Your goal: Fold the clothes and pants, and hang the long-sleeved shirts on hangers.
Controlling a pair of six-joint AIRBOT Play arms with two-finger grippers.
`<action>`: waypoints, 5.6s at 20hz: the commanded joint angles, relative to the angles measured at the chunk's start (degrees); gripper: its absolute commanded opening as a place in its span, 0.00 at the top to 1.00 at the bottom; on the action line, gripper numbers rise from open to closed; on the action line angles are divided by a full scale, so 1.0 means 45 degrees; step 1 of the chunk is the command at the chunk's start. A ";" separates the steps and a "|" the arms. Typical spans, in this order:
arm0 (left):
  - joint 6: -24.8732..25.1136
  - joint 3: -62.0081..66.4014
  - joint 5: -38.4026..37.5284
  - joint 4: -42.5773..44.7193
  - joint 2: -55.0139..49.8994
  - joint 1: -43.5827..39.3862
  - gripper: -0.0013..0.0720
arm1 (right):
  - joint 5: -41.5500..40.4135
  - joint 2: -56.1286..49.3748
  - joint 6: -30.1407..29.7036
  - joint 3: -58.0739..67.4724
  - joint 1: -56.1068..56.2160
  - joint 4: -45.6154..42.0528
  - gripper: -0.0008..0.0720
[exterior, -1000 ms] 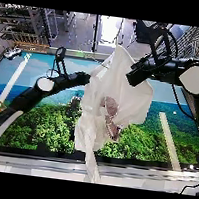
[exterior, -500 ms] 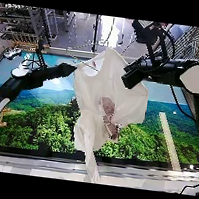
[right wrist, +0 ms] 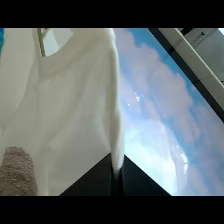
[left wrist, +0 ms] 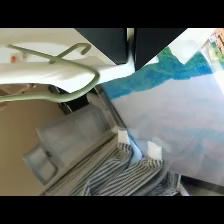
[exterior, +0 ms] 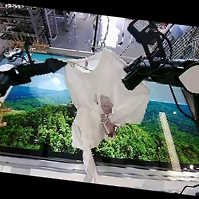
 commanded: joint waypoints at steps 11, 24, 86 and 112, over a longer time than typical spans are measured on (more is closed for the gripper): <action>-0.1355 0.0559 -0.5197 0.1530 -0.0466 0.1302 0.96 | -0.2958 -0.0296 -0.4527 -0.0146 -0.0005 -0.1515 0.96; -0.3342 0.0889 -0.9850 -0.0408 -0.2040 0.2132 0.96 | -0.5848 -0.0743 -0.5362 -0.0738 -0.0005 -0.2540 0.96; -1.3328 0.0879 0.4362 0.8757 0.1860 -0.3769 0.25 | -0.4163 -0.0627 -0.0160 -0.0724 0.0034 0.0180 0.96; -1.3576 0.0894 0.6849 0.6470 -0.0112 -0.3978 0.96 | -0.2939 -0.0500 -0.0432 -0.0724 0.0019 0.1083 0.96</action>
